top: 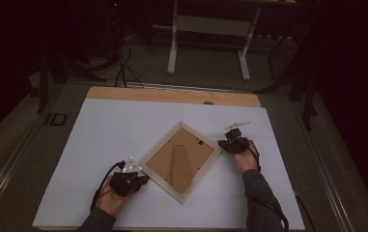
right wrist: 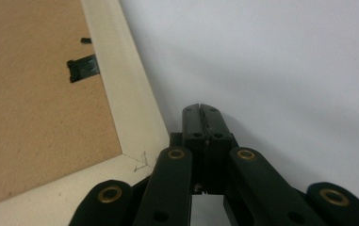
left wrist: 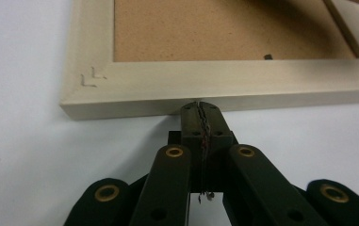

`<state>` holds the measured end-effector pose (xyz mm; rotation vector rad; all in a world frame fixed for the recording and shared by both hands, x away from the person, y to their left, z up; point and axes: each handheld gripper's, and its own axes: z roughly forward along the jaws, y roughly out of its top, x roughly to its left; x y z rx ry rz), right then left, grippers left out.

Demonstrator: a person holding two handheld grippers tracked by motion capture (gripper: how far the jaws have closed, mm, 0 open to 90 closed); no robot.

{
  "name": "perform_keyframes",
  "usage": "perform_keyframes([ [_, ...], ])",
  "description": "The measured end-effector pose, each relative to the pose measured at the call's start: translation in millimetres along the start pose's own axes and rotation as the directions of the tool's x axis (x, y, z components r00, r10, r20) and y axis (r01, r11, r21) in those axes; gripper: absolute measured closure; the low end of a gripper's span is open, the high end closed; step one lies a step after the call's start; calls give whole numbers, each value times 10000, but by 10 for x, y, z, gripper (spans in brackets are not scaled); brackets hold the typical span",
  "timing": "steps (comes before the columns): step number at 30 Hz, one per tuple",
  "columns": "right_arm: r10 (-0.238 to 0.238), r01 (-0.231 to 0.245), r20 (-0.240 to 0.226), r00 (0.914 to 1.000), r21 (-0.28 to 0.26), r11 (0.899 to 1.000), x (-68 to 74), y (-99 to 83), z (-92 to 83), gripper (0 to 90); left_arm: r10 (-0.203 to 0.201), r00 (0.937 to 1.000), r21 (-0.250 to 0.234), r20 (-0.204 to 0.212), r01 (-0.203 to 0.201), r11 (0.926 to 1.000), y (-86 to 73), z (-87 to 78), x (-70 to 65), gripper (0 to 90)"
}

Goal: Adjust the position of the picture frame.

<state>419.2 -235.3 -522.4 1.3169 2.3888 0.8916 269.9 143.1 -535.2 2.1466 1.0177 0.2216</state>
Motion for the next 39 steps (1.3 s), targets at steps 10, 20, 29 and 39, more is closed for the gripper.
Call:
perform_keyframes([
  [10,-437,438,-71,9990,166,9989,10,-117,-114,900,-535,9981,71,-306,537,9985,135,87,100,900],
  [20,-596,603,-238,9979,286,9978,60,-229,-211,900,-940,9950,-346,-328,929,9951,162,144,202,900],
  [29,-355,362,-484,9982,150,9992,91,-349,-282,900,-1247,9895,-385,-726,1222,9918,260,200,317,900],
  [39,-318,327,-803,9963,88,9994,151,-448,-342,900,-1653,9825,-477,-857,1617,9857,342,251,462,900],
])
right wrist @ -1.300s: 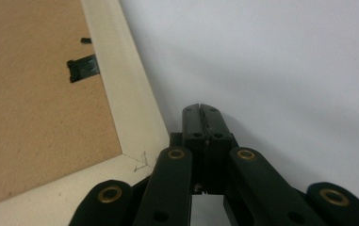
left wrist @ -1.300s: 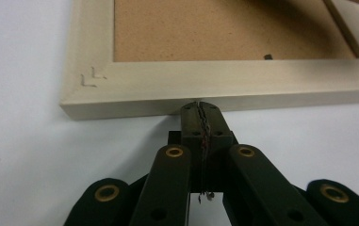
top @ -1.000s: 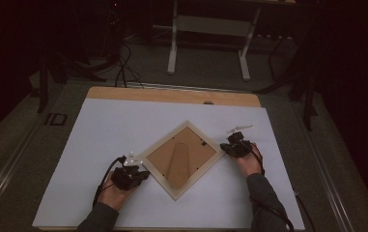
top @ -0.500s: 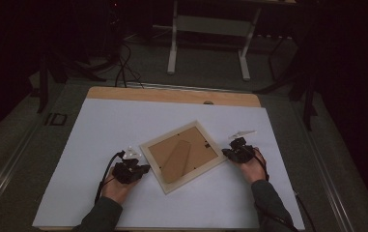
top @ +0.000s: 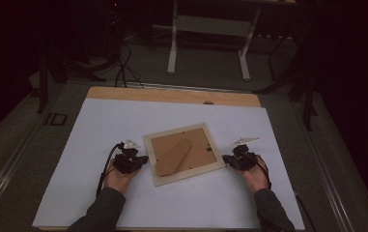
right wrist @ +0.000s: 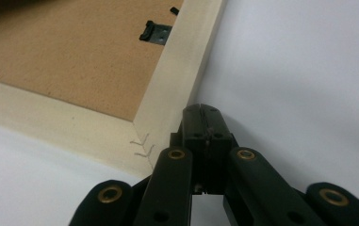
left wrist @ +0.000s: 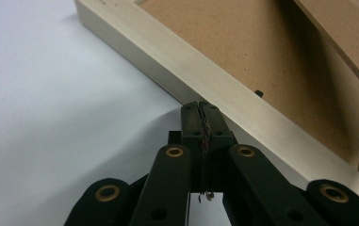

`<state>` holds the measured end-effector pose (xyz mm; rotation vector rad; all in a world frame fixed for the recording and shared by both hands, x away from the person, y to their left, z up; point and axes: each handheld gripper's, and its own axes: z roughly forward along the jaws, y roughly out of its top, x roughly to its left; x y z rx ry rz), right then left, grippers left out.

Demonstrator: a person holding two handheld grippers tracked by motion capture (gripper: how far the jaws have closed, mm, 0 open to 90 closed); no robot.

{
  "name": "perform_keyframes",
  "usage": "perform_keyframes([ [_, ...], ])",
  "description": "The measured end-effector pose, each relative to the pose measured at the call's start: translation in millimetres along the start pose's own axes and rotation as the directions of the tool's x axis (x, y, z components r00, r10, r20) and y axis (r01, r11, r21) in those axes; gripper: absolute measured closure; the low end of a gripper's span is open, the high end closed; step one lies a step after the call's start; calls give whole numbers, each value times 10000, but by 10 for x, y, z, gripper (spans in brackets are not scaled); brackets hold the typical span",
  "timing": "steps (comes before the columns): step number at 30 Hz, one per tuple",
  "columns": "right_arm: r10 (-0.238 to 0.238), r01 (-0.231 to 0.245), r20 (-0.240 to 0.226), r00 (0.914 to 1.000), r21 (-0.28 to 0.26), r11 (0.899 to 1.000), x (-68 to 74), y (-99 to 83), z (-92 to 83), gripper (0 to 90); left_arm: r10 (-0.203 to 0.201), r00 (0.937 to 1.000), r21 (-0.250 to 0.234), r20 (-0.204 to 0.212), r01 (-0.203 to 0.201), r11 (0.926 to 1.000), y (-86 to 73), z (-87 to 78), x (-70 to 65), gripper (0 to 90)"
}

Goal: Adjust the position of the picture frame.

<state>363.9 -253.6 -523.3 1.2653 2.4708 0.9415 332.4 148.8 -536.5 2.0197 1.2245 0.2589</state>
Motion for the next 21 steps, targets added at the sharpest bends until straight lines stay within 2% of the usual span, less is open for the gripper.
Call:
perform_keyframes([
  [3,-74,75,-24,10000,13,10000,29,-14,-9,900,-27,10000,-12,-43,27,10000,31,20,43,900],
  [5,-146,146,7,9999,38,9999,60,-19,-12,900,114,9997,-2,-206,-114,9999,66,39,67,900],
  [13,-354,355,-94,9993,95,9993,130,-37,-21,900,-50,9993,-51,-380,48,10000,145,93,146,900],
  [18,-301,301,-112,9995,1,9995,154,-54,-19,900,-64,9992,14,-388,65,10000,204,128,190,900],
  [21,-412,413,-64,9991,68,9991,185,-44,-13,900,-238,9986,-26,-477,237,9997,252,166,219,900],
])
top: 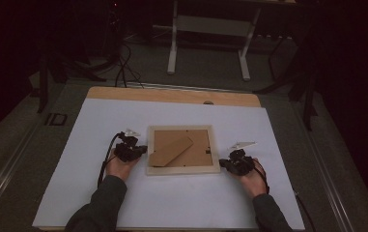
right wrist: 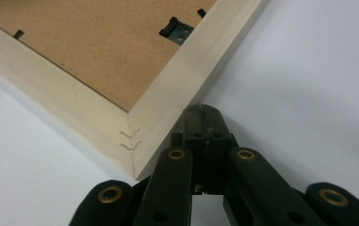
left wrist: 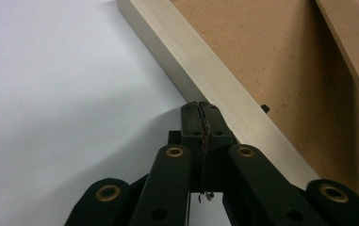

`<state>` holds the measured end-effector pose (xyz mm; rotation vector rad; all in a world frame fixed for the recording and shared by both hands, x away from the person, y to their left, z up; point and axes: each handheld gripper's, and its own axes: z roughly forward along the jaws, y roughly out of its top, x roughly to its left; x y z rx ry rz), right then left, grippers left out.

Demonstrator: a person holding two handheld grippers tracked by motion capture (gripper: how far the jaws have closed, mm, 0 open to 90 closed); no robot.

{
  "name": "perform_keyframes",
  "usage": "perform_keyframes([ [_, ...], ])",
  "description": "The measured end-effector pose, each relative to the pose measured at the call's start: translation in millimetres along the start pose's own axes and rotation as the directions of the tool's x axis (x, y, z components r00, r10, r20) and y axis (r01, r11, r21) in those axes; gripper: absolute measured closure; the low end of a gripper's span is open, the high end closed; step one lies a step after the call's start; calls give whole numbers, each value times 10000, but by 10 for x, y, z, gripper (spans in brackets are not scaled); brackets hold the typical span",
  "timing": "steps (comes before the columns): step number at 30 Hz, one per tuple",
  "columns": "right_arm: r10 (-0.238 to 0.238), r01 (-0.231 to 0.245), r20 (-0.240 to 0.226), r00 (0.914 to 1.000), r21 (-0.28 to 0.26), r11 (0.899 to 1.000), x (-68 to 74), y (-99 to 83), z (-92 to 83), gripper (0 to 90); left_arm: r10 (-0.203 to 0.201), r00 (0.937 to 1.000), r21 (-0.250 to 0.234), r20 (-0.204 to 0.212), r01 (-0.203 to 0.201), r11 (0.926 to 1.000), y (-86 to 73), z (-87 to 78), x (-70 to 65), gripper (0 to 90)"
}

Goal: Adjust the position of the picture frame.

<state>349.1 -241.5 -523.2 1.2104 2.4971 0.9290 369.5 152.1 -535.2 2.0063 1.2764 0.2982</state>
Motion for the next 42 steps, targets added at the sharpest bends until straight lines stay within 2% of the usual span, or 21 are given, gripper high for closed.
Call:
perform_keyframes([
  [6,62,-62,-12,10000,-43,10000,10,2,8,900,-204,9997,-70,118,205,9998,0,9,26,900],
  [10,223,-228,-218,9995,-239,9995,24,-18,19,900,-359,9983,50,469,357,9993,-31,-30,65,900],
  [11,276,-283,-270,9993,-278,9992,26,-21,22,900,-199,9982,178,563,190,9997,-61,-69,48,900],
  [16,237,-243,-245,9994,-255,9994,39,-8,30,900,132,9971,285,747,-154,9995,-166,-164,7,900],
  [23,185,-190,-229,9996,-195,9996,78,35,63,900,69,9969,317,781,-94,9995,-240,-233,4,900],
  [29,200,-207,-275,9994,-243,9995,69,34,69,900,-167,9966,7,804,167,9999,-335,-270,-33,900],
  [38,198,-203,-185,9996,-273,9994,61,53,83,900,-238,9980,-41,587,241,9997,-348,-277,-65,900],
  [42,229,-232,-139,9996,-258,9994,63,60,86,900,-443,9974,-186,560,454,9988,-371,-278,-75,900],
])
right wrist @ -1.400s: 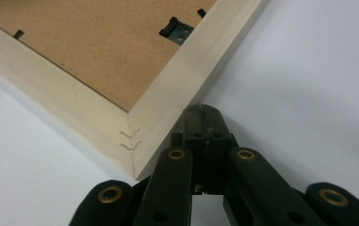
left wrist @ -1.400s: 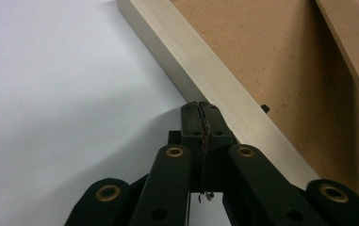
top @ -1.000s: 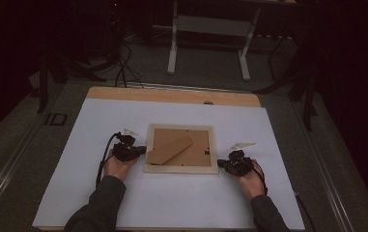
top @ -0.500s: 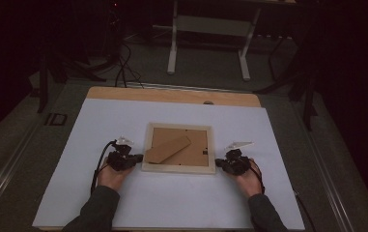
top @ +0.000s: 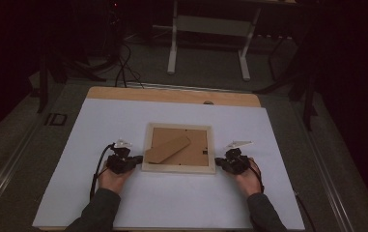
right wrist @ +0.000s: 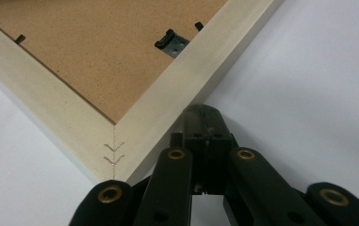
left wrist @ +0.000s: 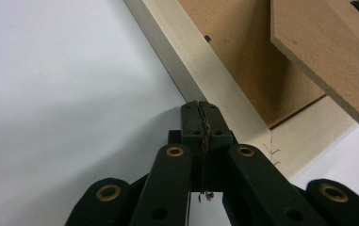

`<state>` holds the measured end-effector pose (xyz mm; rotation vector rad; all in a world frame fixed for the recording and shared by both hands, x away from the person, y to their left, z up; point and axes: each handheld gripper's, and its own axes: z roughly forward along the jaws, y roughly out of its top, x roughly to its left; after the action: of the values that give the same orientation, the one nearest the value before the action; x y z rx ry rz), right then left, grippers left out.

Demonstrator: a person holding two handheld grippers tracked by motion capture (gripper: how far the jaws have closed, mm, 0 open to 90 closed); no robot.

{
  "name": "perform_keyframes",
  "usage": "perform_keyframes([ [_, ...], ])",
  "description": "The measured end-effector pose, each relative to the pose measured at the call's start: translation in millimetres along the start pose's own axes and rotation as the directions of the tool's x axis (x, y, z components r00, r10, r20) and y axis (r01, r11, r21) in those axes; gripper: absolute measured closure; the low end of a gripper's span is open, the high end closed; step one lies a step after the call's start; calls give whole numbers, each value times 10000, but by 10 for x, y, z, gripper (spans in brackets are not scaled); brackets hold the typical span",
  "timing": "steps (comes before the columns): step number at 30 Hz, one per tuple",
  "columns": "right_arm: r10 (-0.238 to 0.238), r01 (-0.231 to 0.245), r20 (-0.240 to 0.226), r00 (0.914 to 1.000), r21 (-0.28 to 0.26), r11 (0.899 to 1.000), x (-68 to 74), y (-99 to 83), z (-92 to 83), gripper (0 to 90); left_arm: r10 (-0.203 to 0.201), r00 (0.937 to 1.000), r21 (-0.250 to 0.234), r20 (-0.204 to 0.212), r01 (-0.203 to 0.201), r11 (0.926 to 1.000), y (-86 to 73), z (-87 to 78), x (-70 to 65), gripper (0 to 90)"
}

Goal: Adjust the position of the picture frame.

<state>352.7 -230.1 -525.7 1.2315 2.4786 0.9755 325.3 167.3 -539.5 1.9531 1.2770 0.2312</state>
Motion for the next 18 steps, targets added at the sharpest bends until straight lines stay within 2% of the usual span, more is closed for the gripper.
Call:
perform_keyframes([
  [8,125,-125,34,9999,-54,9999,-9,23,24,900,-42,10000,-8,25,42,10000,-8,-9,7,900],
  [12,9,-9,48,10000,-173,9998,-9,6,22,900,102,9999,-47,106,-102,9999,-11,-10,23,900],
  [15,-187,200,300,9994,-442,9988,16,-37,10,898,84,9999,-71,77,-84,9999,-9,-17,23,889],
  [18,-167,198,529,9985,-587,9981,32,-86,-23,887,25,10000,-98,91,-24,9999,-8,-24,30,869],
])
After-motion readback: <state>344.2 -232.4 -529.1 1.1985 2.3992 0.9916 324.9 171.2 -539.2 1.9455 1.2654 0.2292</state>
